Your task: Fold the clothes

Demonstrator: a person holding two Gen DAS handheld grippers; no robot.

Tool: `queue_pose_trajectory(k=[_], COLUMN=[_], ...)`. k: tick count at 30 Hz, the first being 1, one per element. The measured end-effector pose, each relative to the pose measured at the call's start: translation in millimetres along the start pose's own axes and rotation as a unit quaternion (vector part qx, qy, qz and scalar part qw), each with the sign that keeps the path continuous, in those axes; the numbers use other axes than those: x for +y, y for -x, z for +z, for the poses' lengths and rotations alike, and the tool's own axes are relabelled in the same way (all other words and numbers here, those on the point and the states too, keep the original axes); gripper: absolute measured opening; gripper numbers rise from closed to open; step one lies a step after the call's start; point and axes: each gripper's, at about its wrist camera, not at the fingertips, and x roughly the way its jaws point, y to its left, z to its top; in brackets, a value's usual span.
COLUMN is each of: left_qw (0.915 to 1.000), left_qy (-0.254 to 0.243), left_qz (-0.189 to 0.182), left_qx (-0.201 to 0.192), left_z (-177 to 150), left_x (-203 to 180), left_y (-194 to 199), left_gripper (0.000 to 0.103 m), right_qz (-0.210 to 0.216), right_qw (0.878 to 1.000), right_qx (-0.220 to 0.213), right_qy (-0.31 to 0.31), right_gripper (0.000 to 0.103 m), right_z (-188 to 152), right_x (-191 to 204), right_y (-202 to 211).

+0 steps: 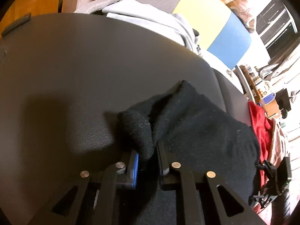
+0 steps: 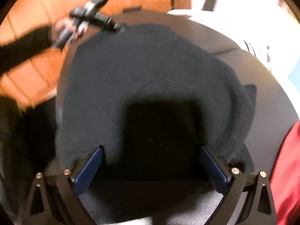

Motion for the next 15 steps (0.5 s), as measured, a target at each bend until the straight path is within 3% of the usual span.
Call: queue_pose_trajectory(k=[6, 10, 15], left_qw=[0.9937, 0.9825, 0.9668], left_qy=[-0.009, -0.015, -0.022], left_qz=[-0.108, -0.180, -0.249], left_qx=[-0.028, -0.047, -0.056], left_z=[0, 0, 1], left_x=[-32, -54, -111], left_y=[49, 81, 91], left_gripper=[0.012, 0.012, 0.012], right_qz=[-0.017, -0.024, -0.038], right_qw=[0.998, 0.998, 0.997], right_qx=[-0.054, -0.062, -0.064], right_qy=[-0.018, -0.021, -0.011], right_gripper=[0.103, 0.103, 0.103], right_z=[-15, -16, -9], right_x=[-4, 0, 5], right_y=[4, 5, -1])
